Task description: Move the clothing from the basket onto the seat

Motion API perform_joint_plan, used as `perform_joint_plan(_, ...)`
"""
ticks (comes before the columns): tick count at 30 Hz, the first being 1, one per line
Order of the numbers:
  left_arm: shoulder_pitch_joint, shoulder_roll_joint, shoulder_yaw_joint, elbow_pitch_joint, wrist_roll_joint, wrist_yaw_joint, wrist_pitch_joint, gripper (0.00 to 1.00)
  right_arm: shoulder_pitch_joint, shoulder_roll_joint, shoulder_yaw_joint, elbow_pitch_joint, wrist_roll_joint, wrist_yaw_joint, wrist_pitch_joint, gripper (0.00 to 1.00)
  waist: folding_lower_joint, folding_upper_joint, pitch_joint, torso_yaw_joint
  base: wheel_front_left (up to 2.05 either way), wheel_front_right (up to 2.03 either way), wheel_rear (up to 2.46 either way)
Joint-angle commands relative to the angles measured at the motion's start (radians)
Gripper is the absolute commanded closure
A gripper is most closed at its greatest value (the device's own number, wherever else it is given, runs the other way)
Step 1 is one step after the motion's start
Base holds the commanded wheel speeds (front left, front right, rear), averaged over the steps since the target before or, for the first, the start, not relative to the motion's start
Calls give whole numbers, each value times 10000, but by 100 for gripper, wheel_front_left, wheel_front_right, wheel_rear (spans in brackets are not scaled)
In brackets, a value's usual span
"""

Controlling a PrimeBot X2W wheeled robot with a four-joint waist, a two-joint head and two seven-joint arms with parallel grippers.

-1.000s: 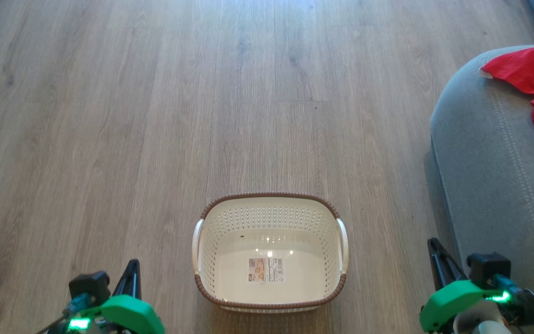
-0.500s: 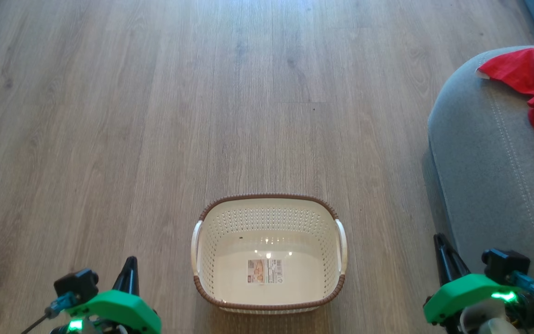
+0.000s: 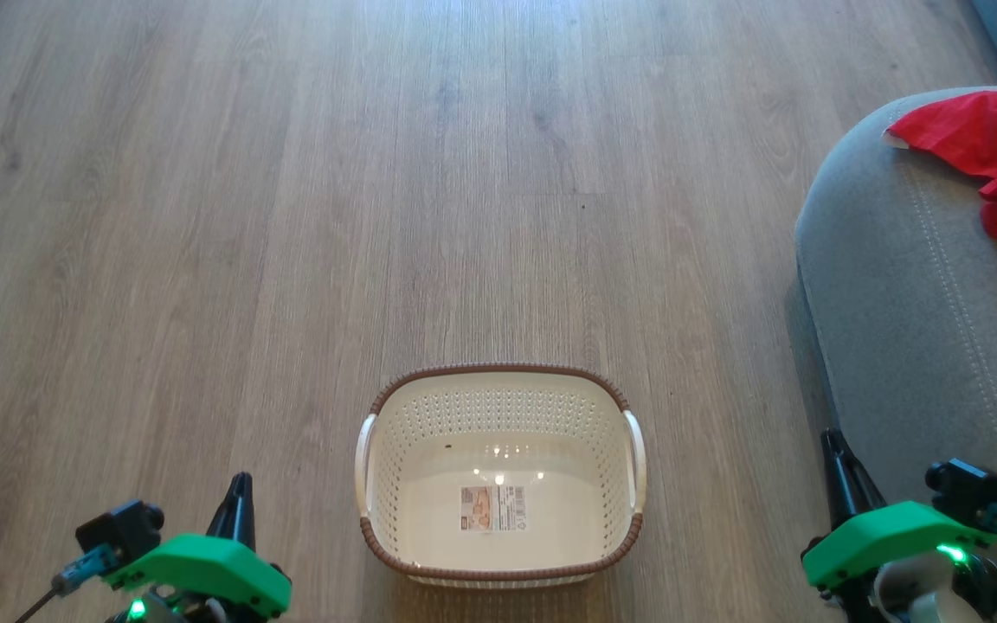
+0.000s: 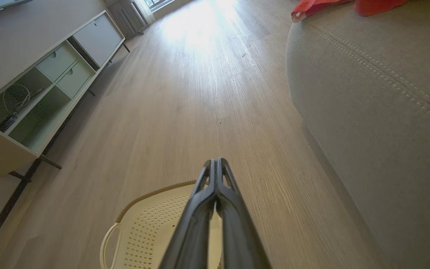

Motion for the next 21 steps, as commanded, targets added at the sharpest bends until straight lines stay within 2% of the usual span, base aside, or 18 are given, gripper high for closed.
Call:
perform_joint_plan(1,-442,38,223,-374,-234,-56,24,100,-429,-35,-8,-386,276,-1,44,100,0,0,-3,-3,0,0,0)
perform_joint_plan(21,-506,-14,588,-781,-2480,-340,629,100,-504,-36,-109,-745,2934,-2,648,100,0,0,-81,-71,0,0,0)
